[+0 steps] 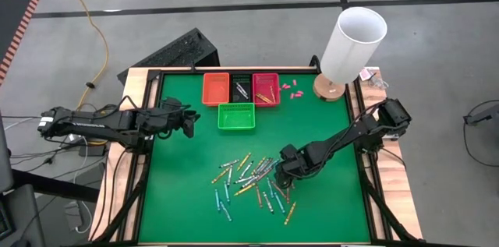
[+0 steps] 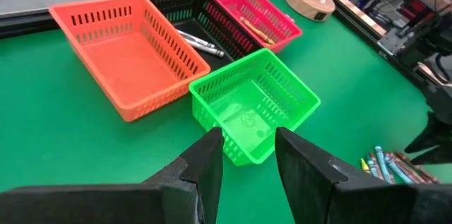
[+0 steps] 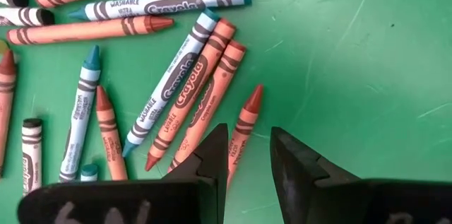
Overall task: Sort crayons
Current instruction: Put a red crayon in the orange basket
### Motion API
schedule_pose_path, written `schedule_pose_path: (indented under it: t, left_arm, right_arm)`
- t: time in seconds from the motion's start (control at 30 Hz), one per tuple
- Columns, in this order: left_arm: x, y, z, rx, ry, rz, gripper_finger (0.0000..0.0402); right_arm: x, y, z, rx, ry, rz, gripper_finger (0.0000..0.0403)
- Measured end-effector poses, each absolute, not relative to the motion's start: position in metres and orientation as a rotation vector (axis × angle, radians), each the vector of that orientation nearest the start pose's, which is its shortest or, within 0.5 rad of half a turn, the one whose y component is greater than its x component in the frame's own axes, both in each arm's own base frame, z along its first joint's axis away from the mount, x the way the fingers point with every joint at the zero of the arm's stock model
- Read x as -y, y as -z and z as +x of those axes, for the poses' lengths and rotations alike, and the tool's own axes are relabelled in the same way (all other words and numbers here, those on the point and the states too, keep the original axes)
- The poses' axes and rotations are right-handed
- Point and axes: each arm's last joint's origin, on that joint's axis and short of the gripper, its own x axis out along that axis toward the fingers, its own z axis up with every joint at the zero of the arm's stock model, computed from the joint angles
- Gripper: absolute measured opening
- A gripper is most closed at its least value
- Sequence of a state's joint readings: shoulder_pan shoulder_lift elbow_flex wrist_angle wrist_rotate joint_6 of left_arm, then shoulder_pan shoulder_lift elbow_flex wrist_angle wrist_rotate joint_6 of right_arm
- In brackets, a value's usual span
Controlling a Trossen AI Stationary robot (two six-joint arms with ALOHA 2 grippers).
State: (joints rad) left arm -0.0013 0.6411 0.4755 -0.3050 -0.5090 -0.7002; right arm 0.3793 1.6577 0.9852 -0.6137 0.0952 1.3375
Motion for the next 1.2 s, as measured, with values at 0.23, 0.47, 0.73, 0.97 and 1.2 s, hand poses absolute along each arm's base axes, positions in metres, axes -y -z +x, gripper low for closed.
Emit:
schedule_pose_path:
  t: [0.23,0.47,0.73,0.97,1.2]
  left_arm:
    - [-0.013,-0.238,0.143,-0.270,-0.619,-0.563,0.0119]
    - [-0.013,-0.238,0.143,-0.266,-0.621,-0.577,0.0119]
    - [-0.013,-0.238,0.143,-0.255,-0.625,-0.603,0.0119]
    - [-0.014,-0.238,0.143,-0.249,-0.627,-0.613,0.0119]
    - [-0.014,-0.239,0.143,-0.237,-0.636,-0.620,0.0119]
  right_arm:
    - [-0.106,-0.168,0.280,-1.172,0.600,0.834,0.0103]
    - [-0.104,-0.168,0.281,-1.188,0.574,0.811,0.0103]
    - [-0.098,-0.168,0.282,-1.207,0.545,0.777,0.0103]
    - [-0.095,-0.168,0.283,-1.227,0.520,0.762,0.0103]
    - [-0.096,-0.168,0.282,-1.242,0.522,0.798,0.0103]
